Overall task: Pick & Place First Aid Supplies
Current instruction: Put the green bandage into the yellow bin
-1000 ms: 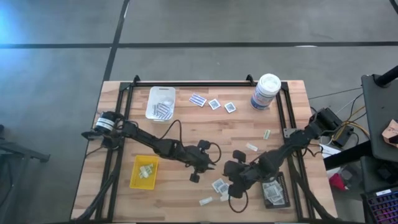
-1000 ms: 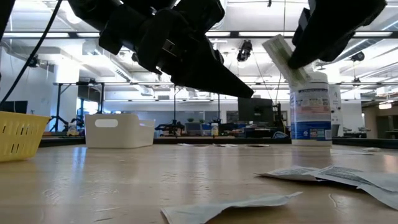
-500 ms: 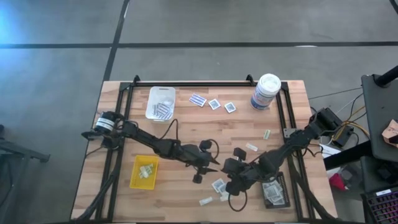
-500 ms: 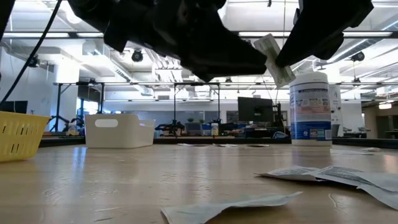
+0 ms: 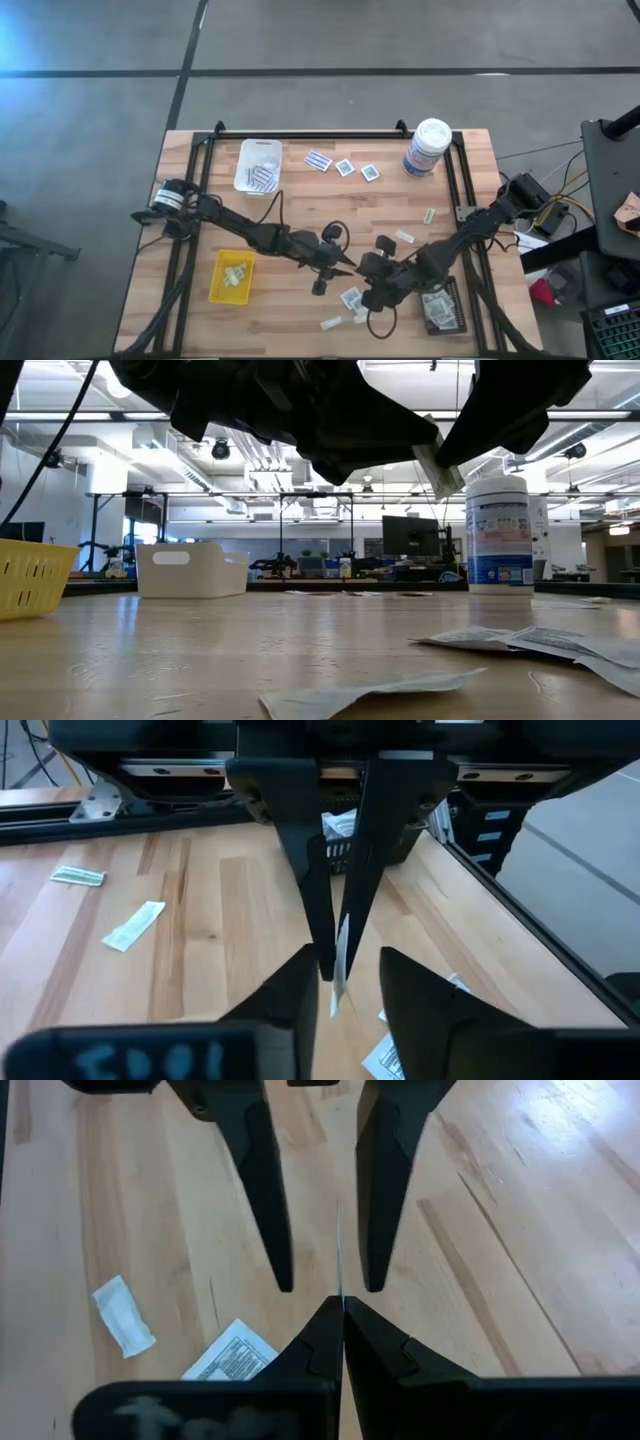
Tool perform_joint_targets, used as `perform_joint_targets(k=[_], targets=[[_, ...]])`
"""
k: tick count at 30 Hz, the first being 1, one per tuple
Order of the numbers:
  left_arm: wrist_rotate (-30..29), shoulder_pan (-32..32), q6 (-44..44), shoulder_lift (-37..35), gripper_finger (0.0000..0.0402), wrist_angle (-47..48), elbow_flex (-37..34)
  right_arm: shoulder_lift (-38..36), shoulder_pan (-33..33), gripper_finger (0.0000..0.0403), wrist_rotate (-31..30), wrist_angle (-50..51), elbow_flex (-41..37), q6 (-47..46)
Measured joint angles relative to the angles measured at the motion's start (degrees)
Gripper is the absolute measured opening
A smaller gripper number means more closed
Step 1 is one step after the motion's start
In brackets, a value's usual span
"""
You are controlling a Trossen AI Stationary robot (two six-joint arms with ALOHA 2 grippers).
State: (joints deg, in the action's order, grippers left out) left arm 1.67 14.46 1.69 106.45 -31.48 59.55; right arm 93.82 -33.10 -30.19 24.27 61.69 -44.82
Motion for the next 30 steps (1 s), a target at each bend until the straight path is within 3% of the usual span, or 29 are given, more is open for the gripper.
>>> perform_joint_targets(k=[9, 21, 30], targets=[[0.3, 0.0, 0.1, 0.0, 0.0006, 0.0, 0.0, 0.0, 0.0, 0.0008, 0.0, -0.1, 0.0, 0.0], [0.8, 0.0, 0.9, 0.0, 0.0001, 0.5, 0.0, 0.0, 0.0, 0.0011, 0.2, -0.3, 0.0, -0.2], [1.0, -0.1, 0.9, 0.0, 0.0, 1.6, 0.0, 0.0, 0.3, 0.0071, 0.2, -0.4, -0.1, -1.5]])
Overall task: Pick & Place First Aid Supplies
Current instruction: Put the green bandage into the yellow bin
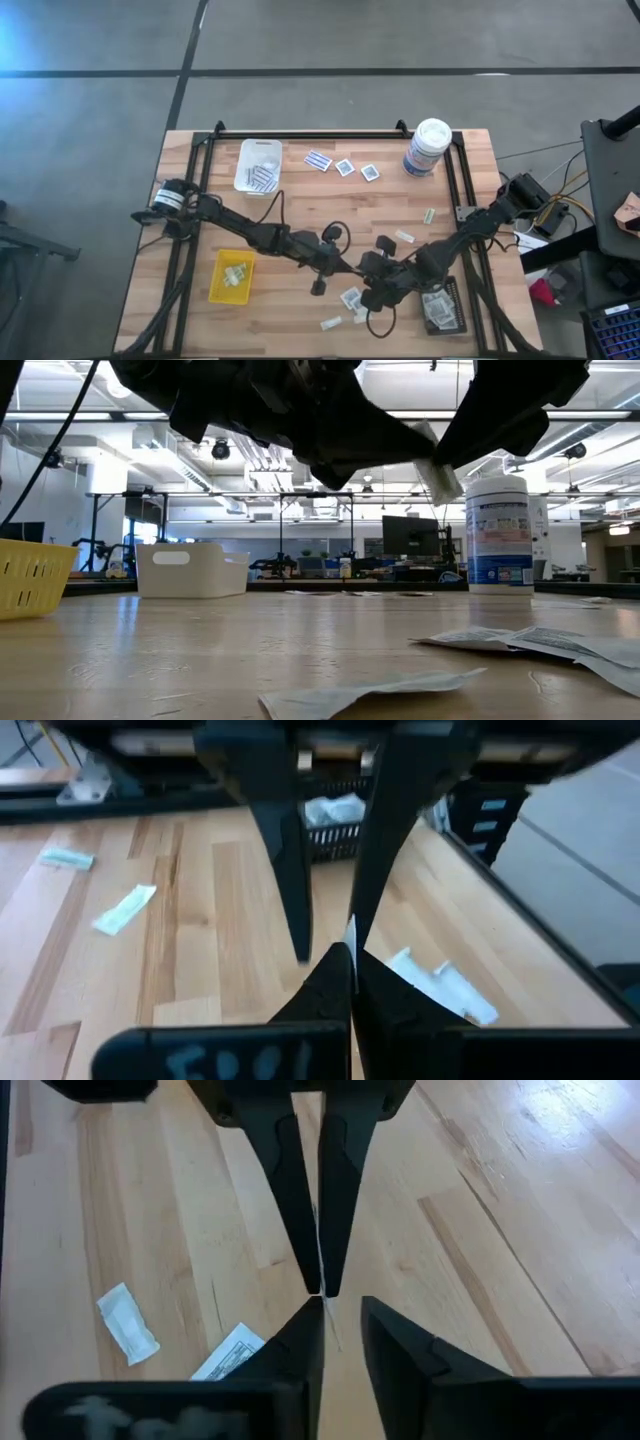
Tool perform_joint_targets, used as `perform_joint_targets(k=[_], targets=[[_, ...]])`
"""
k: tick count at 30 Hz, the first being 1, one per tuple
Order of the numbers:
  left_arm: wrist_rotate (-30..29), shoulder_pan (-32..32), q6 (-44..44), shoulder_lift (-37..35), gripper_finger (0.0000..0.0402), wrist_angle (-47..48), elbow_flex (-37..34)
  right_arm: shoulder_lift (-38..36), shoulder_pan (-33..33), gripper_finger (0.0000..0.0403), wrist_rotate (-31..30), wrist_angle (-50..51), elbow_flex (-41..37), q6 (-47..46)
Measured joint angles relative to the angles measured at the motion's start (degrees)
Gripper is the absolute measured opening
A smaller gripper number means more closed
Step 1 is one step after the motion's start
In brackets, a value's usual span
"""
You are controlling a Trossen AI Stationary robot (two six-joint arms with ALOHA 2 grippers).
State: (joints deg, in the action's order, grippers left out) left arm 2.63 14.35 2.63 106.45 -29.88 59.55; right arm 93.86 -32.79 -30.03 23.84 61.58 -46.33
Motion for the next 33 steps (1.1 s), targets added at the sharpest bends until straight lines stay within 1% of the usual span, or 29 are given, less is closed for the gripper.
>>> perform_joint_targets(k=[4, 7, 14, 19, 26, 29, 33], targets=[[-0.2, -0.3, 0.2, -0.5, 0.0, 4.3, 0.0, -0.1, 0.0, 0.0094, 0.4, 0.5, 0.0, 0.1], [-0.9, -0.4, 1.2, -2.4, 0.0, 9.3, 0.0, -0.3, 0.0, 0.0103, 1.7, 2.2, 0.0, -0.3], [-1.7, -0.4, 5.5, -10.0, 0.0, 27.2, 0.2, -0.3, 0.0, 0.0103, 1.6, 5.2, 0.0, -2.3], [-1.7, 0.7, 11.9, -15.4, 0.0, 40.1, 0.2, -0.1, 0.1, 0.0092, 1.5, 5.5, 0.0, -2.2], [-1.3, 3.9, 21.1, -22.6, 0.0, 57.2, 0.2, -0.1, 0.2, 0.0079, 1.3, 5.5, -0.1, -1.5], [-0.9, 5.9, 25.8, -25.4, 0.0, 62.8, 0.2, 0.0, 0.2, 0.0075, 0.7, 5.5, -0.3, -1.5], [-0.2, 8.9, 31.7, -28.6, 0.0, 67.5, 0.2, 0.0, 0.2, 0.0072, -0.2, 5.4, -0.3, -1.3]])
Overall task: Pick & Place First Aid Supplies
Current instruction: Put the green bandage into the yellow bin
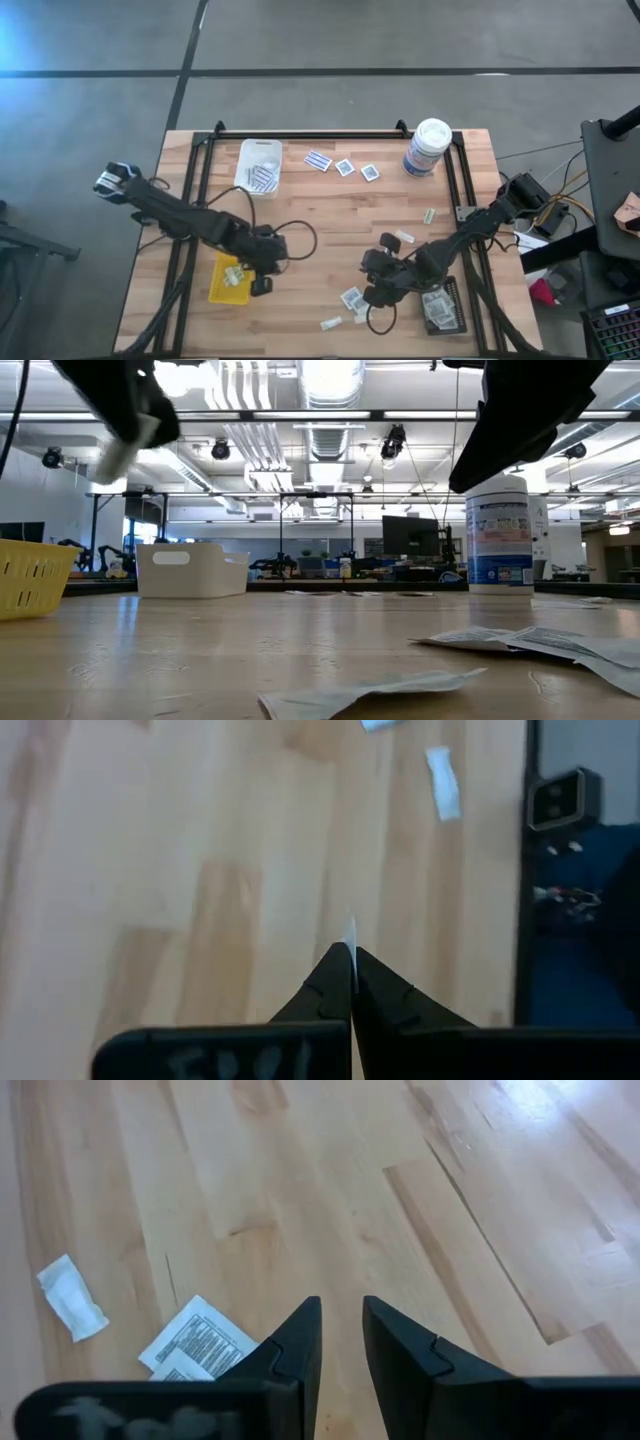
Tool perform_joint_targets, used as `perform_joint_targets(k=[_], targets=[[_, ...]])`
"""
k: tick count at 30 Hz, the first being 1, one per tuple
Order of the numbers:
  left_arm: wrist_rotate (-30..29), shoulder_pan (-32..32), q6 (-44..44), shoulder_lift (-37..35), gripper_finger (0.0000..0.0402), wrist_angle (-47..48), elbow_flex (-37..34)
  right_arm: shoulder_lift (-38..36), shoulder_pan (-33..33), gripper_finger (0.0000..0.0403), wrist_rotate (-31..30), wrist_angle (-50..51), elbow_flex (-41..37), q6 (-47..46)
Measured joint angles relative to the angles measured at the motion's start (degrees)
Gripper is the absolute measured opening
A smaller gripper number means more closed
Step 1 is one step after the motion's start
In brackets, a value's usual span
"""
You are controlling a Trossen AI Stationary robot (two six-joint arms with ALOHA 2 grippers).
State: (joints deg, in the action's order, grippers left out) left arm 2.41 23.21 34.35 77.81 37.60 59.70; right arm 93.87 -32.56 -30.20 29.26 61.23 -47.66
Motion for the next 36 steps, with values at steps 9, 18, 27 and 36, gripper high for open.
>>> perform_joint_targets(k=[9, 18, 27, 36], targets=[[0.0, 5.9, 13.2, -3.2, 0.0, 12.1, -0.1, 0.0, 0.2, 0.0086, 0.0, 0.0, -0.2, 1.8], [3.2, 8.8, 24.5, -3.0, 0.0, 15.5, -6.0, 0.0, 2.5, 0.0082, 0.0, -0.3, -0.2, 8.9], [7.8, 8.8, 27.2, -3.0, 0.0, 14.7, -10.8, 0.0, 4.2, 0.0069, 0.0, -5.0, -0.2, 20.9], [10.1, 8.8, 25.8, -3.0, 0.0024, 13.2, -13.6, 0.0, 4.9, 0.0098, 0.0, -7.7, -0.2, 23.2]])
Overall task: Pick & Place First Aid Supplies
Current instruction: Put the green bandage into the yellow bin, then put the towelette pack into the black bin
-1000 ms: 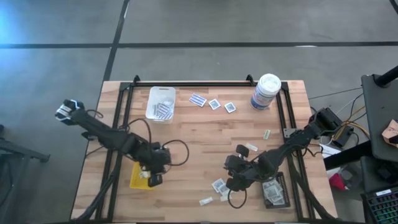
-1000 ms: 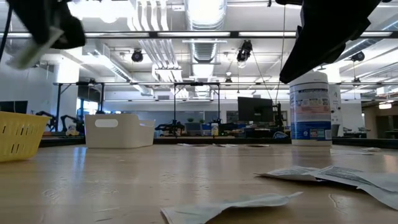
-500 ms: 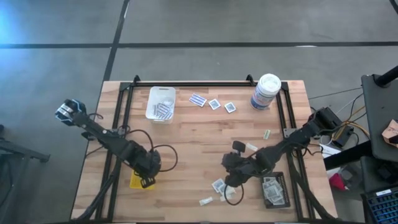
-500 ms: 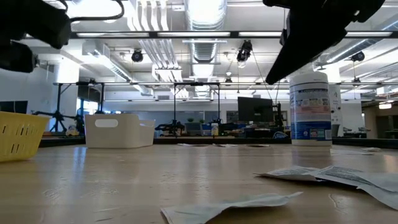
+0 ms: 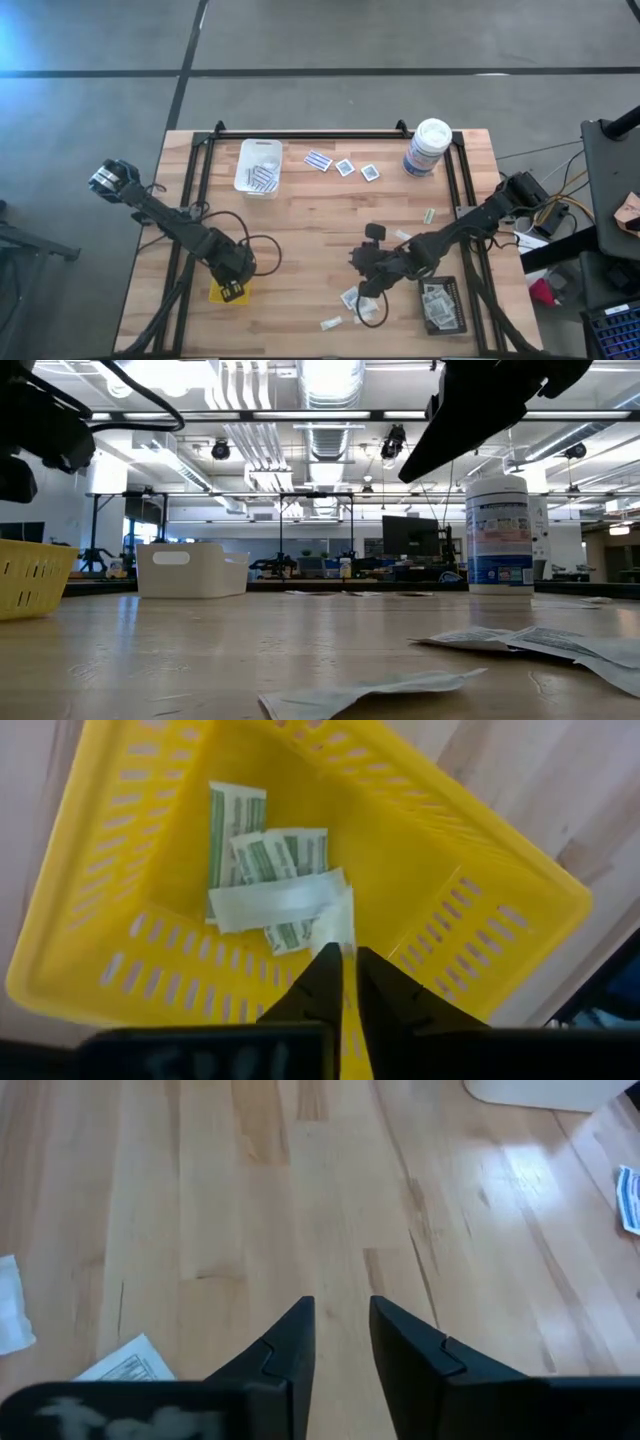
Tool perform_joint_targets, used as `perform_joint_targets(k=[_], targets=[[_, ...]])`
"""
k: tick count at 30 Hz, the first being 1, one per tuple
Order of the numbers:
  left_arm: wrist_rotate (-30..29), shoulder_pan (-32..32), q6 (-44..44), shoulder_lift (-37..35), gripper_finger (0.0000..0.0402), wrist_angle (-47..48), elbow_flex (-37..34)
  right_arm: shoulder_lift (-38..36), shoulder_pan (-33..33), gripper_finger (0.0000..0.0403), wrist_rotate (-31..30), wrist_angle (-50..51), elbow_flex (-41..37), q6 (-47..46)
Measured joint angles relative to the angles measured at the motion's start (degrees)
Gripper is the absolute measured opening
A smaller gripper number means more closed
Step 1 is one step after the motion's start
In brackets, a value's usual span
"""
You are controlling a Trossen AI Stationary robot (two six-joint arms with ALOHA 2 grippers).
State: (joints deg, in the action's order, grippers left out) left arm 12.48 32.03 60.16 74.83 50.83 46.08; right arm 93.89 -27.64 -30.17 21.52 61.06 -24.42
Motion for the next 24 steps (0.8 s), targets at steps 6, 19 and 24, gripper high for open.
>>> perform_joint_targets(k=[6, 19, 24], targets=[[0.0, -0.1, -1.7, 0.0, 0.0077, -0.2, -0.3, 0.0, -0.1, 0.0129, 0.0, 0.0, 0.0, -2.1], [0.7, -2.4, -6.9, -0.1, 0.0104, 4.5, 6.6, 0.0, -0.1, 0.0157, 0.1, 0.8, 0.0, -9.4], [-9.2, -2.4, -13.0, -0.1, 0.0103, 2.5, 11.3, 0.0, -0.1, 0.0148, 0.1, 2.5, 0.0, -10.7]])
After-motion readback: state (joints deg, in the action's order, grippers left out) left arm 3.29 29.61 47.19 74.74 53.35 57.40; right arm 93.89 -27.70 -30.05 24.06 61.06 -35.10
